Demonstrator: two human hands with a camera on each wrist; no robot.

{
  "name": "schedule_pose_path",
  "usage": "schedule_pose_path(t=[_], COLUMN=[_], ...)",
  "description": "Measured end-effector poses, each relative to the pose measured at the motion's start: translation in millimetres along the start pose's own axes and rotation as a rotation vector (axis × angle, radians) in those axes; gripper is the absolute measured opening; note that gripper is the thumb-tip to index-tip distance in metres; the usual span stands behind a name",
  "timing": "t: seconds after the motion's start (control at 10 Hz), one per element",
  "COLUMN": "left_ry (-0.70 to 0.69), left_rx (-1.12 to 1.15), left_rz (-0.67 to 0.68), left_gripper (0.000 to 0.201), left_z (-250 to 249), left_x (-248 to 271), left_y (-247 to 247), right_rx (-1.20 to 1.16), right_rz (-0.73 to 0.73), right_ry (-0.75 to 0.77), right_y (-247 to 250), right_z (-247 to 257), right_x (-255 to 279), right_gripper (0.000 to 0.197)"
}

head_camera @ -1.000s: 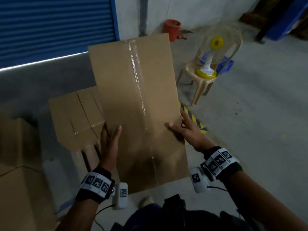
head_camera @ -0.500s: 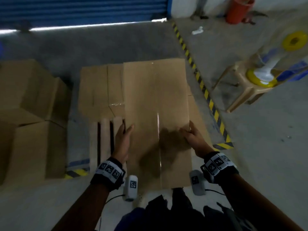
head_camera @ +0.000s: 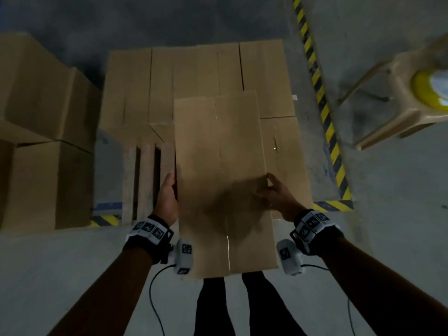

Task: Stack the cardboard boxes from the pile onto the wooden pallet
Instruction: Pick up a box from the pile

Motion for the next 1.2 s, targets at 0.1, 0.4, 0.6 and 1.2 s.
schedule_pose_path(t=[0.1,0.4,0.6,1.2], left_ry=[0.04,0.025,0.051,0.014], left_rx=[-0.043,-0.367,-0.338,-0.436], left_rz=[-0.002,-0.058,-0.082,0.031], left_gripper=[0.048,0.045,0.093,0.073], left_z=[24,88,130,149], left_x=[-45,-165,-237,-307], left_y=[7,34,37,9], right_rx=[0.032,0.236,0.287,0.897], right_rz=[-0.002,-0.064,-0.124,-0.233], right_ry=[-0.057,-0.082,-0.065,-0.014], right_y=[7,12,17,33], right_z=[-24,-93,-114,-118], right_x=[-44,-166,-209,-305], right_gripper=[0.056,0.049,0.038,0.072])
Point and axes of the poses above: each hand's wrist, its own x-axis away from the middle knuckle, its own y-axis out of the back of the hand, z = x × y, the point moved 5 cm from there along -x, towards the middle knuckle, and after that the axes turned 5 degrees about z, right-handed, at the moved point
